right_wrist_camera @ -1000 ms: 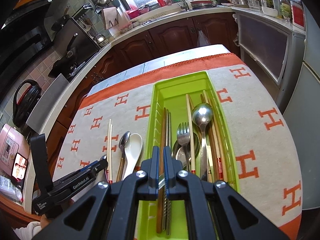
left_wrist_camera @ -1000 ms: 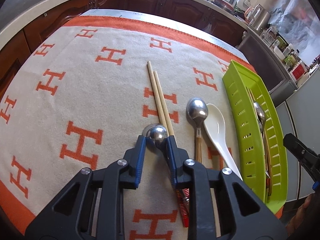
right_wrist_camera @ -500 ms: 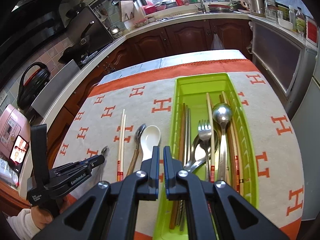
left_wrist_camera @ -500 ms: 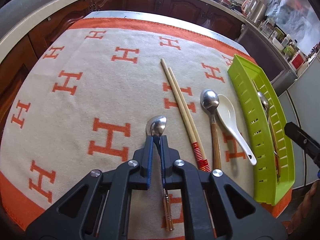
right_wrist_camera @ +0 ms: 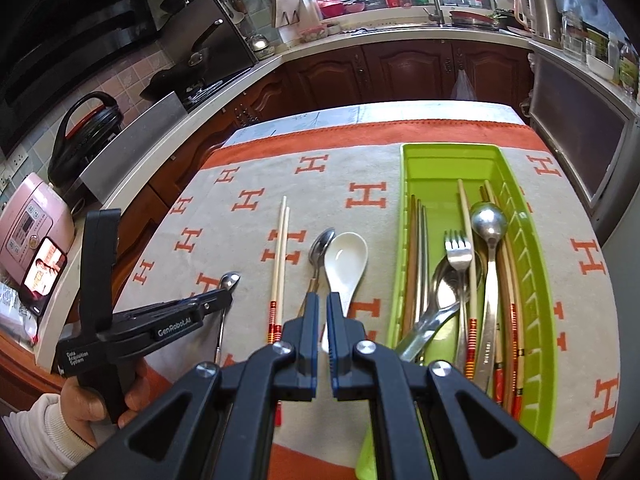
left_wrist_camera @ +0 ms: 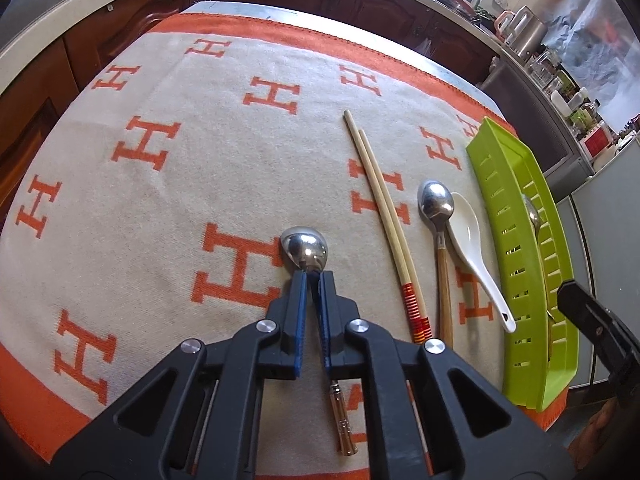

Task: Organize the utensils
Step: 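Carry the small spoon into the green tray and open the left tool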

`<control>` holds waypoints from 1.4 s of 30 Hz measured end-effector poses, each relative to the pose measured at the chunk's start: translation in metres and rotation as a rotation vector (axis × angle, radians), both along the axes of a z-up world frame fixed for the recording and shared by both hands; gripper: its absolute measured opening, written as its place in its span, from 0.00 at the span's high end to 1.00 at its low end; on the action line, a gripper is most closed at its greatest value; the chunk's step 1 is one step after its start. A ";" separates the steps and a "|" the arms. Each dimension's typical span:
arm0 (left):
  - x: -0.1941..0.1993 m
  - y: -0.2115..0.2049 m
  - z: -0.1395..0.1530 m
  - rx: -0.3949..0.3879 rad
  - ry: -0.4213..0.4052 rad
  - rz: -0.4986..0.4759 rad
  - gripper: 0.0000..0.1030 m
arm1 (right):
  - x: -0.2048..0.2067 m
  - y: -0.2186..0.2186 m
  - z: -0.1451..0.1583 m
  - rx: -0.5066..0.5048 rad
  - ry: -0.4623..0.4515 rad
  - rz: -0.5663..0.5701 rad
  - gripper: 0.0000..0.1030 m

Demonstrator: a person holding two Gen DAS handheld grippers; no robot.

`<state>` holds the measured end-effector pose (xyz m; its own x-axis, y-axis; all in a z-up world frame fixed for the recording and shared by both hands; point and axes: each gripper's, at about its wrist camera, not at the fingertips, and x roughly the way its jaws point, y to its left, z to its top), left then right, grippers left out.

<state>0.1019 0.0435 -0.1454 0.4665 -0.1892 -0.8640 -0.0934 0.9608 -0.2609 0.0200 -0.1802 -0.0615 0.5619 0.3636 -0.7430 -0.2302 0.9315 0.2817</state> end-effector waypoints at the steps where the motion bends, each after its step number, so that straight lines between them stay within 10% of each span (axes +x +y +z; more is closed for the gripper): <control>1: 0.000 0.000 0.000 -0.002 0.000 0.000 0.95 | 0.000 0.002 0.000 0.000 0.001 0.005 0.96; 11: 0.013 0.014 -0.005 -0.132 0.014 0.023 0.95 | -0.002 0.019 -0.005 -0.015 0.022 0.035 0.96; 42: -0.038 -0.001 0.066 -0.069 -0.167 -0.168 1.00 | 0.013 0.025 -0.003 0.026 0.060 0.046 0.96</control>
<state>0.0644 0.0421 -0.0790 0.5588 -0.3322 -0.7599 0.1162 0.9386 -0.3249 0.0330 -0.1555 -0.0644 0.4988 0.4080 -0.7647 -0.2549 0.9123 0.3205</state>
